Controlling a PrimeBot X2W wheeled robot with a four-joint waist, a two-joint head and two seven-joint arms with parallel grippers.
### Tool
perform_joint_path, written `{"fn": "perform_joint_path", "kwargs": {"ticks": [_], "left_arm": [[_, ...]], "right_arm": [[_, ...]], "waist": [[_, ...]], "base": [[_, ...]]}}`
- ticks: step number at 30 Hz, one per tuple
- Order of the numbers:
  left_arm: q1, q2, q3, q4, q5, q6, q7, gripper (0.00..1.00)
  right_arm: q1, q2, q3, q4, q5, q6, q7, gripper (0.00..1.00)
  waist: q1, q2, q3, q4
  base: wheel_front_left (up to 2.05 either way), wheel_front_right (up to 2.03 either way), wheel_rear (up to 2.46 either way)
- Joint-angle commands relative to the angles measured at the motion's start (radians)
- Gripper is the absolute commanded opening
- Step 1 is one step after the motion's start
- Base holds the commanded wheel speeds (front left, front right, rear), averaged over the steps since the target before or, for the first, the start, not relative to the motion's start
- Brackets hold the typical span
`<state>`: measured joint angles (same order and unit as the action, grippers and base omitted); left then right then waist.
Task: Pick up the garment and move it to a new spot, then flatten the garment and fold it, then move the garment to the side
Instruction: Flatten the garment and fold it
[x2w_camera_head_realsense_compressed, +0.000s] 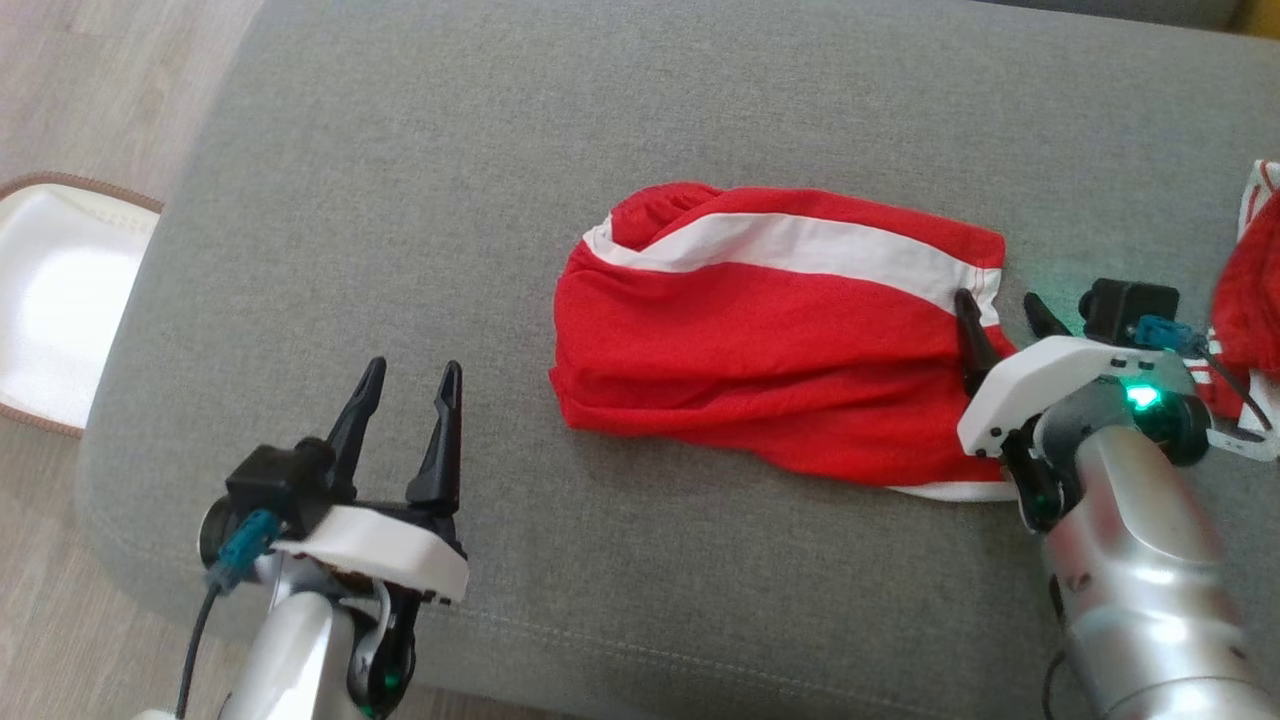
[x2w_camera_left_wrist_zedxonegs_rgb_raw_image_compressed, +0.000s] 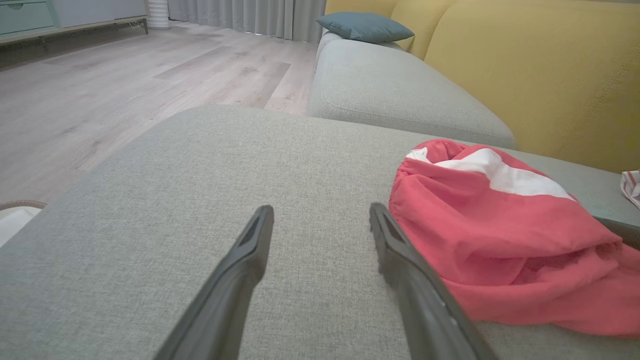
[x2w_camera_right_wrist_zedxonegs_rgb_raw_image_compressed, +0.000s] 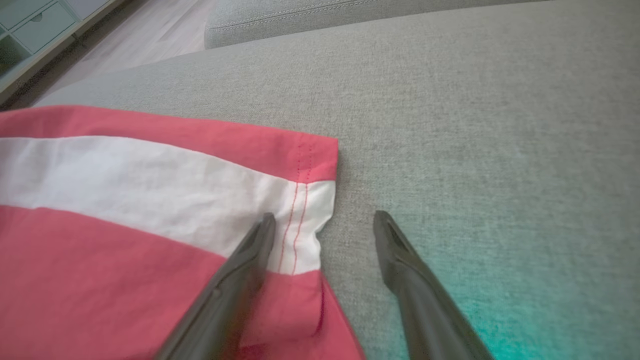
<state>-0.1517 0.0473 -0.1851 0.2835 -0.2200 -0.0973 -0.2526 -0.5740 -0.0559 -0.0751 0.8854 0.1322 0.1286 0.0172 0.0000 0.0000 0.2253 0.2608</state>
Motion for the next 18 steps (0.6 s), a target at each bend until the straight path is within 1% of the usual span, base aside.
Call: {"fn": "perform_joint_path", "kwargs": {"ticks": [1,2,3,10,18], "left_arm": [[-0.036,0.004,0.036,-0.027,0.010,-0.002,-0.009,1.00],[-0.036,0.004,0.036,-0.026,0.011,-0.003,-0.009,1.00],[-0.037,0.003,0.037,-0.025,0.011,-0.003,-0.009,1.00],[-0.039,0.003,0.040,-0.018,0.009,-0.007,-0.009,1.00],[-0.027,0.003,0.047,-0.015,0.012,-0.002,-0.009,1.00]], "right_arm": [[-0.031,0.006,0.037,-0.009,0.010,0.002,-0.002,0.59],[-0.033,0.006,0.045,-0.004,0.015,0.002,-0.002,0.37],[-0.035,0.006,0.055,0.001,0.020,0.002,-0.001,0.00],[-0.039,0.006,0.116,0.013,0.064,0.002,-0.013,0.00],[-0.034,0.006,0.096,0.009,0.065,0.002,-0.076,0.00]], "waist": [[0.0000,0.0000,0.000,-0.002],[0.0000,0.0000,0.000,-0.003],[0.0000,0.0000,-0.001,-0.004],[0.0000,0.0000,-0.007,-0.010],[0.0000,0.0000,-0.044,-0.026]], "base": [[0.00,0.00,0.00],[0.00,0.00,0.00],[0.00,0.00,0.00],[0.00,0.00,0.00],[0.00,0.00,0.00]]}}
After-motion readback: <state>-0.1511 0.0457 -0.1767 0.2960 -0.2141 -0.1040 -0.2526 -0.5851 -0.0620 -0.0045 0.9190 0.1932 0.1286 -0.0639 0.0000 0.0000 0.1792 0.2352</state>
